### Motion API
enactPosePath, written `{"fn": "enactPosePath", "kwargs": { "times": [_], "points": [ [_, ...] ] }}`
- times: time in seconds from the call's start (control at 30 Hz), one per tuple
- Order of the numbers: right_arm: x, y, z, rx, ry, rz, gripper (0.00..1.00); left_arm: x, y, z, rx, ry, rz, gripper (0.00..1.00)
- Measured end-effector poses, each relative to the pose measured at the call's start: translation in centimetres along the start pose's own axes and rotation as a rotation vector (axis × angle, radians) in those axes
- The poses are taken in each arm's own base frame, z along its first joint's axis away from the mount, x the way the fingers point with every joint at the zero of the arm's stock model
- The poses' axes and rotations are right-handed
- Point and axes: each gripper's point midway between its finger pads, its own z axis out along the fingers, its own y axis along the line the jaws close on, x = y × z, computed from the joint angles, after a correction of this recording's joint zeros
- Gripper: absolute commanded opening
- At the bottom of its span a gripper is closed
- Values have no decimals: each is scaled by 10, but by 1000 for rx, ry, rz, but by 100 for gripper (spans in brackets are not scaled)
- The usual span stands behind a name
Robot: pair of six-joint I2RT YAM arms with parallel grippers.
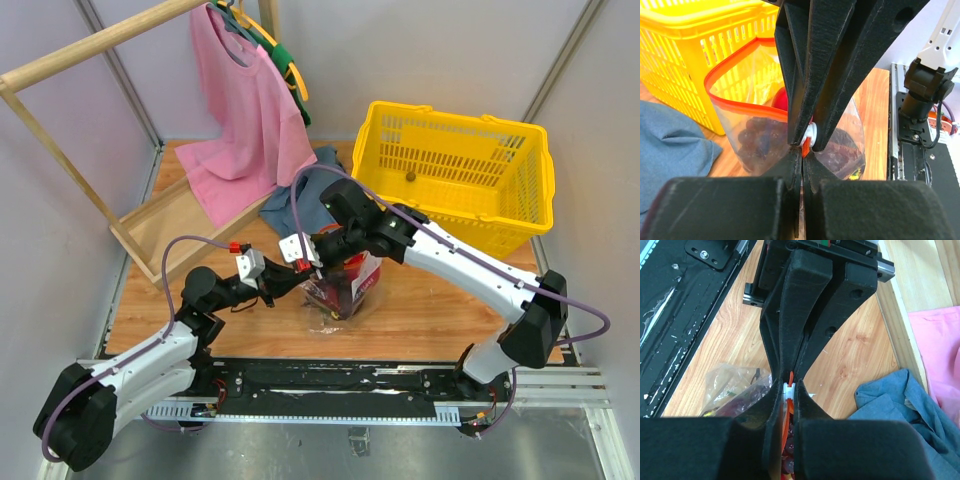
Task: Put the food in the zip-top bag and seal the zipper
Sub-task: Zip the zipper food storage bag at the center of the board.
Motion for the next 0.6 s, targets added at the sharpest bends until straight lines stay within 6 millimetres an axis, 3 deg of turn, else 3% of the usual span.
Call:
{"fn": "enactPosePath", "kwargs": {
  "times": [0.23, 0.6],
  "points": [
    [8, -3, -7, 33, 44, 8, 1, -1, 5, 0, -29, -3, 10, 0],
    [27, -1, -44, 172, 162, 52, 1, -19, 12, -3, -92, -59, 42, 0]
  ]
}}
